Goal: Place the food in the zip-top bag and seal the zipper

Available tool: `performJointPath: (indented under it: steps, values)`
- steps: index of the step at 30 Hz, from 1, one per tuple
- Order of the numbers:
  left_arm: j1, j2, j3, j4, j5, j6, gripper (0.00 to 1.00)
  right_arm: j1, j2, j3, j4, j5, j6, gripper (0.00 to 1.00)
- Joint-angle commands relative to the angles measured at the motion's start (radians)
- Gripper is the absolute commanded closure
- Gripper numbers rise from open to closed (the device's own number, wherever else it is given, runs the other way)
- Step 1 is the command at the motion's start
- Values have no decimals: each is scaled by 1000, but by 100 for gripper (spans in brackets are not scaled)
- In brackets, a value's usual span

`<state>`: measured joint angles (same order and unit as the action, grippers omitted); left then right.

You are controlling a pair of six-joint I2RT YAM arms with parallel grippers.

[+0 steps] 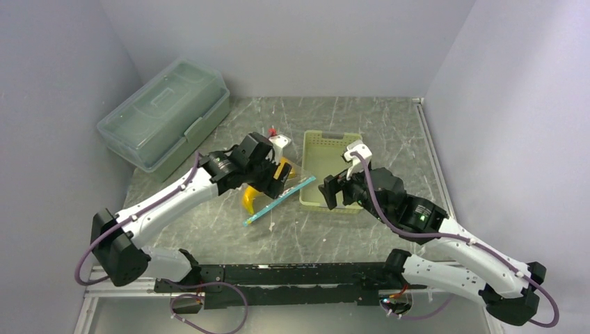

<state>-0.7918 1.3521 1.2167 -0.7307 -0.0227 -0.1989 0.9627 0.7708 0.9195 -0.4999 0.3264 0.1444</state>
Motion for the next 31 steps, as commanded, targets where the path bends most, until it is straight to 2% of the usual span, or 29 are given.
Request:
performJointPath:
  steps: [1, 10, 20, 25, 28, 31]
  values:
    - [-4, -81, 19, -22, 31, -29, 2, -2, 18, -18, 86, 60, 71, 8]
    - [-4, -206, -5, -97, -69, -39, 0, -10, 85, -43, 68, 145, 117, 1]
    - [-4, -343, -100, -52, -132, -88, 0, -10, 44, -70, 15, 262, 347, 0]
    - [-4, -364, -124, -42, -149, -108, 0, -10, 38, -63, -51, 339, 425, 0]
    - [-4, -364, -126, -51, -156, -108, 0, -10, 11, -85, -30, 295, 379, 0]
    - [-4, -362, -136, -37, -149, -103, 0, -10, 48, -54, -93, 362, 453, 0]
